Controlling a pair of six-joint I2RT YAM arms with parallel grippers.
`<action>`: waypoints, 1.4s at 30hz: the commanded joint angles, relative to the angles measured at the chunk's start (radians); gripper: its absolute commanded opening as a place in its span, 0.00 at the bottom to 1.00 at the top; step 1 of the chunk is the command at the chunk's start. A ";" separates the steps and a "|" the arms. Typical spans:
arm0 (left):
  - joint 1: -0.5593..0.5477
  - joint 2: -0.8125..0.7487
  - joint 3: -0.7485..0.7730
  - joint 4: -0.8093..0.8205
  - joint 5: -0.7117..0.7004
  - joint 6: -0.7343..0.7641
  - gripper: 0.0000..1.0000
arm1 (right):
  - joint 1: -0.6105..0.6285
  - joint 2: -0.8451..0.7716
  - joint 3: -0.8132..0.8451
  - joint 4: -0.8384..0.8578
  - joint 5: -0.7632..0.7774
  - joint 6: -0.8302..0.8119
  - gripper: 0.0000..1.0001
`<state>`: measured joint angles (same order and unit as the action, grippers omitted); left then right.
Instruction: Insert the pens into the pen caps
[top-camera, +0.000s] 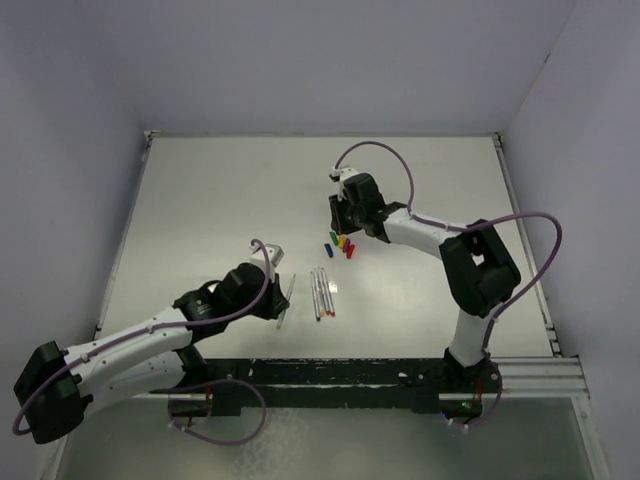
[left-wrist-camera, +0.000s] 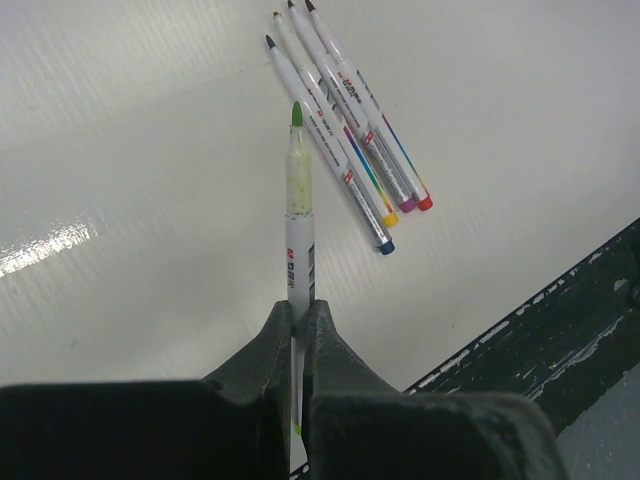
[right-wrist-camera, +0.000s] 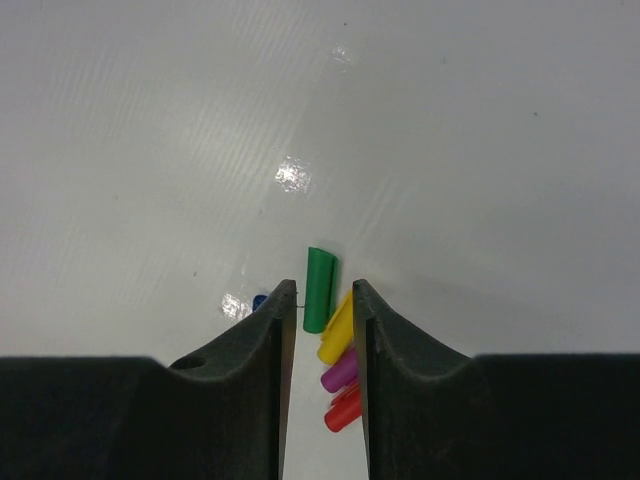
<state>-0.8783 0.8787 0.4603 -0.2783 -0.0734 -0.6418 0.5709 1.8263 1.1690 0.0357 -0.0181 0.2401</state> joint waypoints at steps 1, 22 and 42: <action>-0.004 -0.013 -0.014 0.067 0.025 0.020 0.00 | 0.026 0.034 0.072 -0.012 0.013 -0.025 0.32; -0.004 -0.070 -0.047 0.049 0.033 -0.003 0.00 | 0.045 0.108 0.113 -0.035 0.079 -0.018 0.30; -0.004 -0.102 -0.057 0.045 0.029 0.000 0.00 | 0.053 0.139 0.123 -0.063 0.064 -0.010 0.29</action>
<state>-0.8783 0.7891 0.4107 -0.2699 -0.0513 -0.6426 0.6155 1.9530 1.2541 -0.0174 0.0406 0.2260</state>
